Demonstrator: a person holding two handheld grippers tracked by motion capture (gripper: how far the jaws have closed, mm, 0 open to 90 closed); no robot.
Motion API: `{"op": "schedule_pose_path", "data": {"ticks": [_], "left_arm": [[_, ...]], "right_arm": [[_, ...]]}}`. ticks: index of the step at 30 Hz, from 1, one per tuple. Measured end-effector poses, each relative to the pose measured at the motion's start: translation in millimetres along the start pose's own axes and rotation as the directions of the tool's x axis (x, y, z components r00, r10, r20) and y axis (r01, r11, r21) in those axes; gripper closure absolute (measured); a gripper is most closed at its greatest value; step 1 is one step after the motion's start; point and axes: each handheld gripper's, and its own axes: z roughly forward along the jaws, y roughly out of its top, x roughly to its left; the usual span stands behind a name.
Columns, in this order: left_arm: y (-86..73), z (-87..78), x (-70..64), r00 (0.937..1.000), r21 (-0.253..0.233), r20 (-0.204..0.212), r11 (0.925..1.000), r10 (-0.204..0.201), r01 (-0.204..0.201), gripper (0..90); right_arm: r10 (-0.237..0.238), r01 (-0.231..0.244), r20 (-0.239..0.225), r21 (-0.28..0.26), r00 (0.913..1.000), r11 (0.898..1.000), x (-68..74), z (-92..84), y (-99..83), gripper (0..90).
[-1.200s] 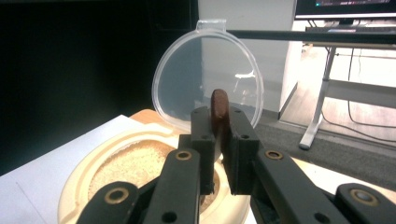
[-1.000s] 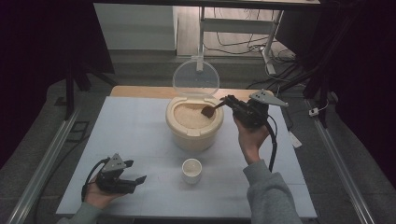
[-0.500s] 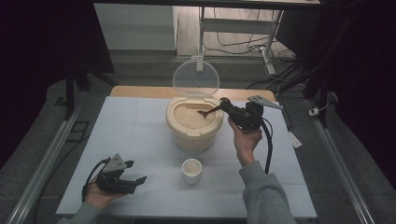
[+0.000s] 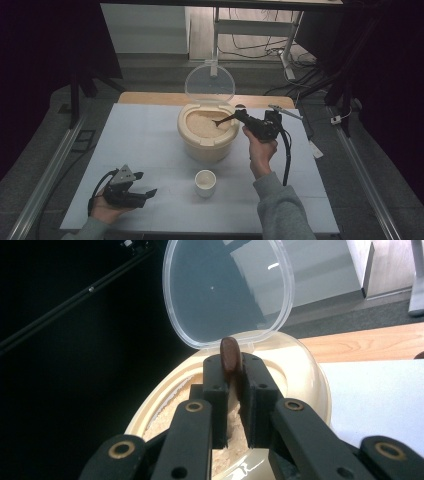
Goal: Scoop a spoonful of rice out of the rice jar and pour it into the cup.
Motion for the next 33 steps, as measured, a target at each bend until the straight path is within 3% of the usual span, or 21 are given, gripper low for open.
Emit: {"op": "schedule_pose_path", "data": {"ticks": [2, 3, 11, 26, 33], "left_arm": [[-0.1, -0.1, 0.2, 1.0, -0.001, 0.0, 1.0, -0.001, 0.001, 21.1], [-0.1, -0.1, 0.2, 1.0, 0.0, 0.0, 1.0, -0.001, 0.001, 21.1], [0.2, 0.7, -0.7, 1.0, 0.002, 0.001, 1.0, 0.004, -0.004, 21.1], [0.3, 0.6, -0.5, 1.0, 0.002, 0.0, 1.0, 0.004, -0.004, 21.1], [0.4, 0.8, -0.5, 1.0, 0.004, -0.001, 1.0, 0.005, -0.005, 21.1]], "right_arm": [[0.032, -0.032, 0.0, -0.003, 0.9995, 0.999, -2.8, -0.6, -0.6, 82.6], [0.072, -0.072, -0.009, -0.012, 0.9974, 0.997, -6.8, -1.6, -1.2, 82.7], [0.144, -0.145, -0.024, -0.02, 0.9893, 0.989, -14.4, -7.9, 0.4, 83.2], [0.213, -0.214, -0.052, -0.017, 0.9758, 0.977, -19.5, -14.3, 4.5, 83.5], [0.26, -0.261, -0.062, -0.014, 0.9637, 0.965, -23.6, -17.6, 6.5, 83.5]]}}
